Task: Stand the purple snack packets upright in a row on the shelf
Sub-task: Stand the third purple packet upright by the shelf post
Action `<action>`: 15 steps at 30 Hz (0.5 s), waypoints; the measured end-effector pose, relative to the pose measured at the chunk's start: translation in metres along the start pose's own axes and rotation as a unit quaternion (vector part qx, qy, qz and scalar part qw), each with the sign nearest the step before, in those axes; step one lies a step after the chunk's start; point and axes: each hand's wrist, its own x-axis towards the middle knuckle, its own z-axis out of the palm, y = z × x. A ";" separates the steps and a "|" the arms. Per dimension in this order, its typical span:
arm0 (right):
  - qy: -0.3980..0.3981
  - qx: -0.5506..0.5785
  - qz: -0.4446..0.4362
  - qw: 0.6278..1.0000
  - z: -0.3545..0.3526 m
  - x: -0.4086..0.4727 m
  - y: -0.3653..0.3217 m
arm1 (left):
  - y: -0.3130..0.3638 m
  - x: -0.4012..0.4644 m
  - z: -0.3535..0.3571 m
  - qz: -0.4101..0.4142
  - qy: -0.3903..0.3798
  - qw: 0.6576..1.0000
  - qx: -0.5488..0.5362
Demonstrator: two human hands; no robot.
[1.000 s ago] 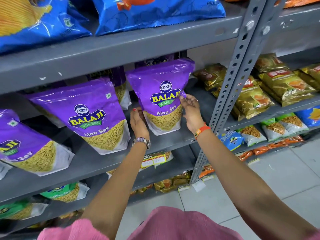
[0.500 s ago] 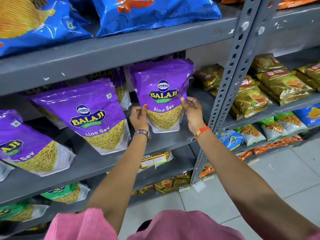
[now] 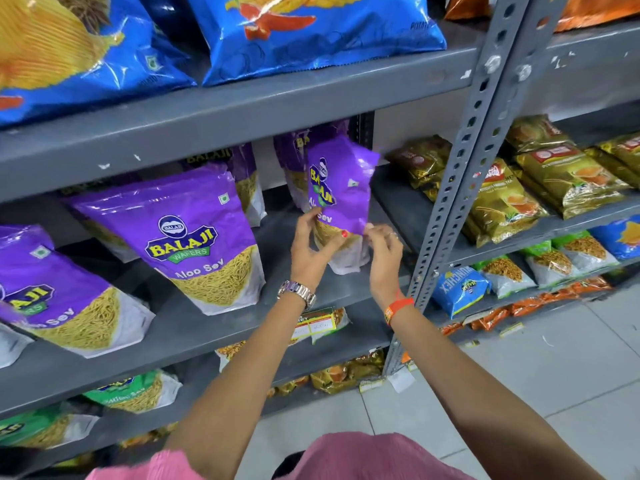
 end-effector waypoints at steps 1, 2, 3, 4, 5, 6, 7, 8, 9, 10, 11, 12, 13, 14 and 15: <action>-0.033 -0.008 0.004 0.999 -0.001 -0.002 -0.001 | 0.003 0.000 -0.001 0.000 -0.023 1.000 0.011; -0.065 -0.029 0.008 0.997 -0.001 -0.005 -0.002 | 0.006 0.001 -0.001 -0.003 -0.039 0.999 0.018; -0.100 -0.053 0.011 0.994 0.000 -0.007 -0.002 | 0.008 0.003 -0.002 -0.008 -0.047 0.999 0.020; -0.131 -0.073 0.017 0.988 0.002 -0.009 -0.002 | 0.009 0.005 -0.002 -0.015 -0.047 0.999 0.017; -0.156 -0.087 0.026 0.984 0.005 -0.011 -0.002 | 0.010 0.007 -0.001 -0.022 -0.040 0.999 0.014; -0.176 -0.095 0.030 0.979 0.008 -0.014 -0.002 | 0.011 0.009 -0.001 -0.028 -0.029 0.999 0.013; -0.189 -0.107 0.029 0.976 0.009 -0.016 -0.001 | 0.011 0.012 -0.001 -0.033 -0.015 0.999 0.014; -0.199 -0.120 0.023 0.972 0.011 -0.016 0.000 | 0.009 0.014 -0.002 -0.035 -0.003 0.999 0.014; -0.206 -0.131 0.016 0.970 0.011 -0.016 0.000 | 0.008 0.016 -0.003 -0.038 0.008 0.999 0.012; -0.213 -0.136 0.011 0.968 0.011 -0.016 0.000 | 0.006 0.017 -0.004 -0.040 0.017 0.999 0.014; -0.219 -0.135 0.009 0.966 0.010 -0.016 0.000 | 0.006 0.018 -0.004 -0.042 0.022 0.999 0.017; -0.225 -0.139 0.005 0.964 0.009 -0.016 -0.003 | 0.007 0.018 -0.005 -0.041 0.022 0.999 0.019; -0.232 -0.149 -0.004 0.961 0.007 -0.016 -0.003 | 0.008 0.018 -0.004 -0.039 0.020 0.999 0.020; -0.239 -0.165 -0.016 0.957 0.006 -0.016 -0.004 | 0.009 0.017 -0.003 -0.038 0.018 0.999 0.020; -0.239 -0.181 -0.029 0.954 0.006 -0.016 -0.005 | 0.011 0.015 -0.002 -0.036 0.018 0.999 0.019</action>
